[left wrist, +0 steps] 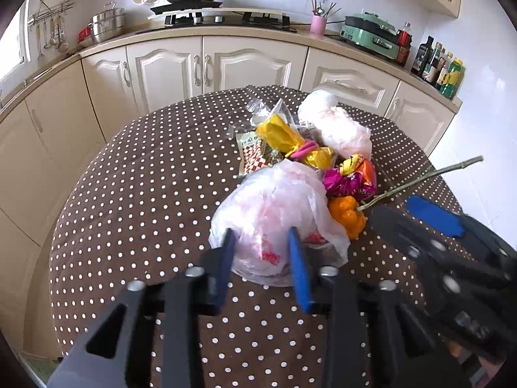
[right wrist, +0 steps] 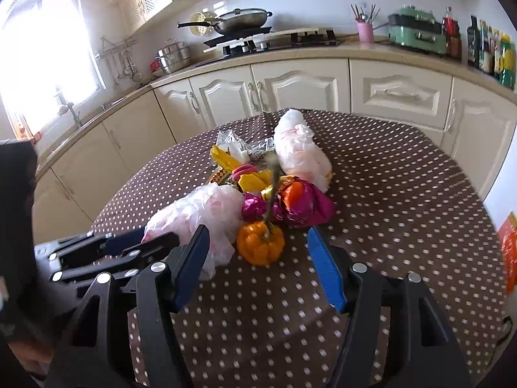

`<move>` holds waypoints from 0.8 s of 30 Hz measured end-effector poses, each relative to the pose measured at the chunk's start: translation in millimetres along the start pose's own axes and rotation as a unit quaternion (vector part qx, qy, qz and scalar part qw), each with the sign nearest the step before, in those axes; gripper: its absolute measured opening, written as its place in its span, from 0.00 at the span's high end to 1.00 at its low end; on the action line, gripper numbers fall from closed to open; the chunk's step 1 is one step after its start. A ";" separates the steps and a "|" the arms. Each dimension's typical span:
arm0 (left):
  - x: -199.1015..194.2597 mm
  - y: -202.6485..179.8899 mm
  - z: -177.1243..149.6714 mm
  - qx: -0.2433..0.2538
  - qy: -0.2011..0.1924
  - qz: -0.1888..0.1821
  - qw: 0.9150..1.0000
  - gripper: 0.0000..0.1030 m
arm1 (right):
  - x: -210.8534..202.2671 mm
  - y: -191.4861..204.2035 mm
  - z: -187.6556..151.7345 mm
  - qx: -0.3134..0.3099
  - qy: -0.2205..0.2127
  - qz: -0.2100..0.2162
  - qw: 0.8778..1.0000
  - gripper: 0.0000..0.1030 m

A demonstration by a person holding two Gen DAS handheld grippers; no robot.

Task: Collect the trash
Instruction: 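Grasp the white plastic bag with the left tool while the right tool grasps the green stick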

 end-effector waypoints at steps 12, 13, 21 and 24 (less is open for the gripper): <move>-32.8 17.0 -13.0 -0.026 -0.027 -0.027 0.999 0.87 | 5.5 -0.6 7.5 0.002 -0.005 -0.007 1.000 0.97; -35.6 18.2 -14.1 -0.028 -0.028 -0.028 0.999 0.87 | 0.8 0.0 8.2 0.001 -0.013 -0.008 1.000 0.97; -80.4 42.5 -30.9 -0.063 -0.056 -0.034 0.996 0.87 | -36.5 25.5 18.2 -0.023 -0.050 0.009 0.998 0.97; -99.2 52.7 -37.2 -0.071 -0.068 -0.035 0.995 0.87 | -48.5 47.1 16.6 -0.036 -0.054 0.031 0.997 0.97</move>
Point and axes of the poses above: each gripper's, at about its wrist camera, not at the fingertips, and x roughly the way its jaws point, y to its left, z to its top, the point moved 3 cm from there along x, roughly the way its jaws point, and after that the axes turned 3 degrees about -z, right-handed, at the moved point
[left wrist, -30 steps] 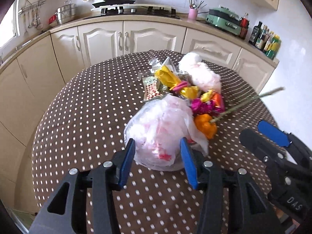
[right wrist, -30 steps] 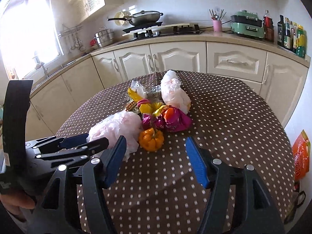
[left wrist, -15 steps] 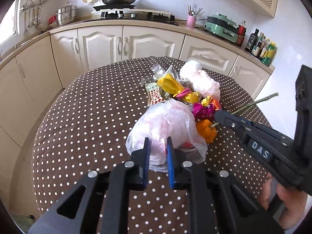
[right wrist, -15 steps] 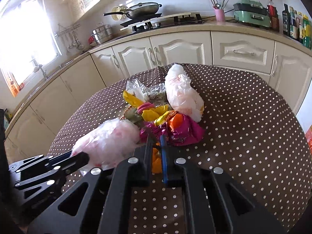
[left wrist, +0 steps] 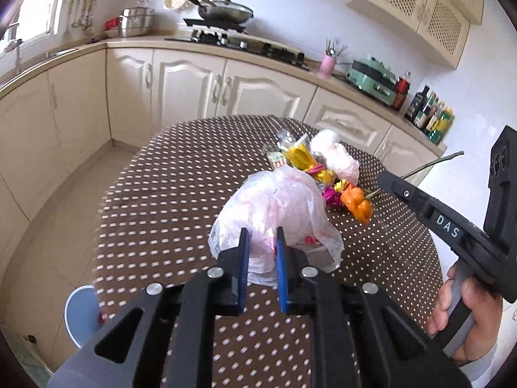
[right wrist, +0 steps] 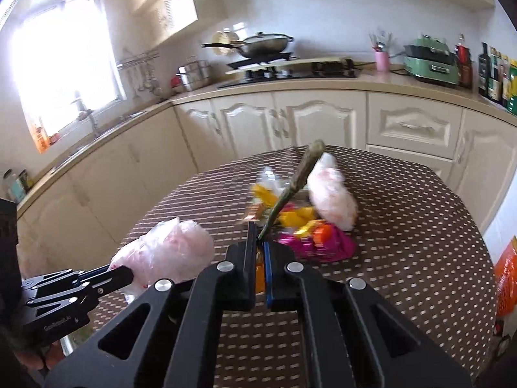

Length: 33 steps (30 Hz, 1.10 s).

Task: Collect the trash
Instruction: 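Grasp the white plastic bag with the left tool while the right tool grasps the green stick, then carry bag and stick over the blue bin and open both tools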

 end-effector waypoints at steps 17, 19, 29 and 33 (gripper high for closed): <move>-109.5 90.7 -31.5 -0.072 -0.060 0.056 0.994 0.87 | -1.5 151.2 -23.4 -0.081 0.027 0.118 0.989 0.97; -118.9 106.0 -37.7 -0.082 -0.063 0.067 0.992 0.87 | 3.5 175.5 -29.0 -0.092 0.037 0.135 0.986 0.97; -158.4 207.5 -82.6 -0.161 -0.065 0.133 0.976 0.87 | 39.4 279.3 -66.5 -0.142 0.089 0.207 0.964 0.97; -159.2 257.6 -107.2 -0.200 -0.051 0.169 0.964 0.87 | 63.7 311.7 -90.9 -0.159 0.121 0.220 0.955 0.97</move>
Point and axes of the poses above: each gripper's, at about its wrist camera, not at the fingertips, and x roughly the way its jaws point, y to its left, z to its top, the point moved 3 cm from there along x, roughly the way its jaws point, and after that the axes turned 3 degrees about -z, right-handed, at the moved point
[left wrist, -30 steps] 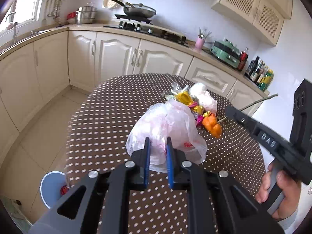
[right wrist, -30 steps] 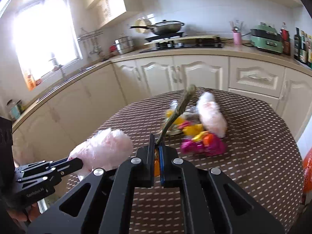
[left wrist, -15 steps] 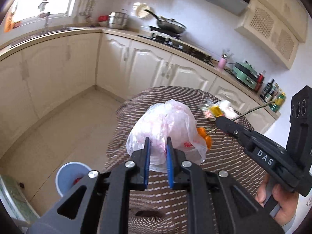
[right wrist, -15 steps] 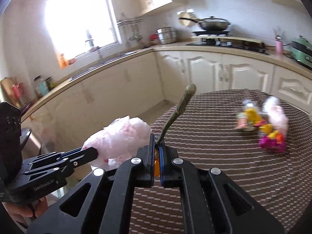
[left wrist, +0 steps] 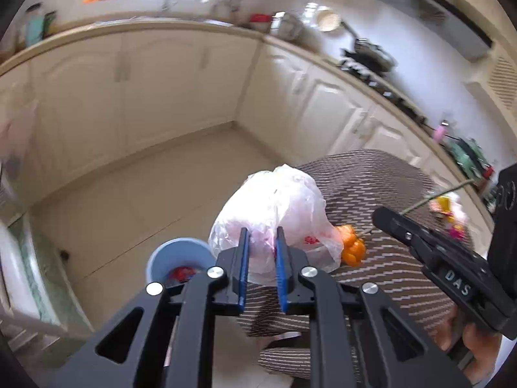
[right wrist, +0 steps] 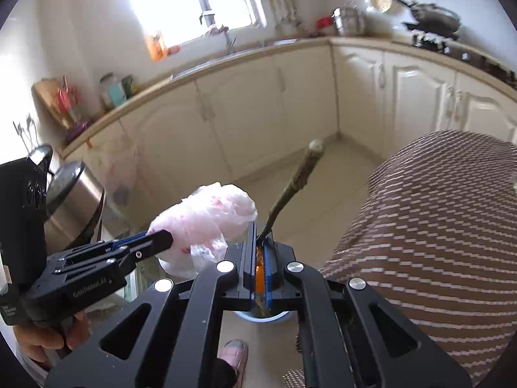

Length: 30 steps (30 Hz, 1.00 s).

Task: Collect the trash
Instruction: 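Carry bag and stick over the blue bin and open both tools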

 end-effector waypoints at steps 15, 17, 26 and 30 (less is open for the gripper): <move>124.7 113.0 -23.3 -0.081 0.101 0.063 0.990 0.86 | 134.7 9.1 -32.7 -0.014 0.110 -0.005 0.994 0.97; 139.7 115.7 -18.9 -0.092 0.108 0.055 0.988 0.82 | 143.4 7.2 -34.6 -0.014 0.116 -0.008 0.993 0.97; 158.4 129.3 -21.8 -0.116 0.119 0.062 0.984 0.69 | 170.5 10.0 -42.3 -0.025 0.138 -0.021 0.990 0.97; 149.5 135.0 -30.5 -0.118 0.121 0.071 0.983 0.69 | 183.5 18.7 -45.9 -0.030 0.150 -0.020 0.988 0.97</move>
Point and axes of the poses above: each gripper's, at about its wrist camera, not at the fingertips, and x roughly the way its jaws point, y to its left, z to its top, the point moved 3 cm from there along x, roughly the way its jaws point, and after that the axes turned 3 degrees about -z, right-handed, at the moved point
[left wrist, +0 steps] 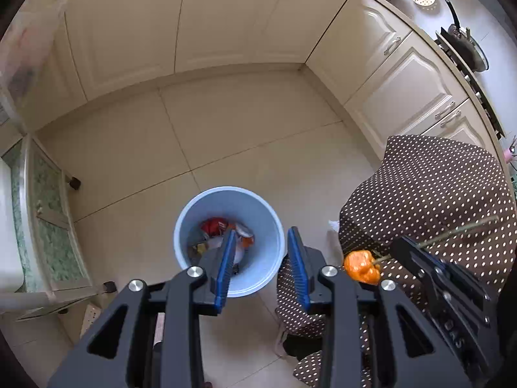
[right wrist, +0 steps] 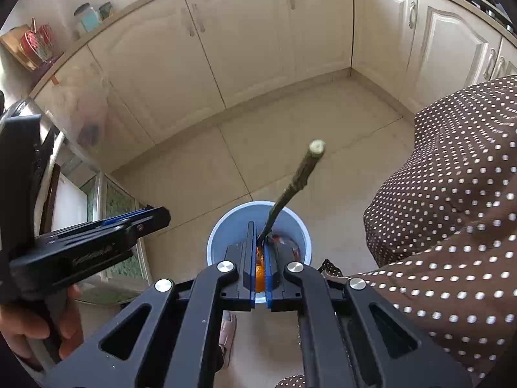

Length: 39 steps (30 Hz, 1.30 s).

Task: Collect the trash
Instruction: 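Carry bag and stick over the blue bin and open both tools, then move both tools back over the table toward the remaining trash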

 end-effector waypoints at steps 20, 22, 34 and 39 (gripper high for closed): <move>-52.5 -3.7 5.1 0.001 -0.045 0.009 0.999 0.63 | -15.9 26.1 36.6 -0.008 -0.046 0.001 0.999 0.62; -59.0 -5.9 5.0 0.001 -0.049 0.008 0.999 0.63 | -22.8 24.4 35.6 -0.008 -0.051 -0.001 0.999 0.62; -144.8 -86.6 -11.5 0.065 -0.108 -0.033 0.991 0.56 | -150.8 -9.0 15.6 0.008 -0.143 -0.048 0.989 0.59; -176.0 -157.9 -31.2 0.127 -0.130 -0.063 0.981 0.51 | -223.0 -49.0 -7.3 0.032 -0.197 -0.087 0.976 0.53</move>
Point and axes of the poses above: each gripper's, at about its wrist camera, not at the fingertips, and x roughly the way its jaws point, y to its left, z to its top, the point moved 3 cm from there along x, roughly the way its jaws point, and after that the axes turned 3 degrees about -z, right-handed, at the moved point
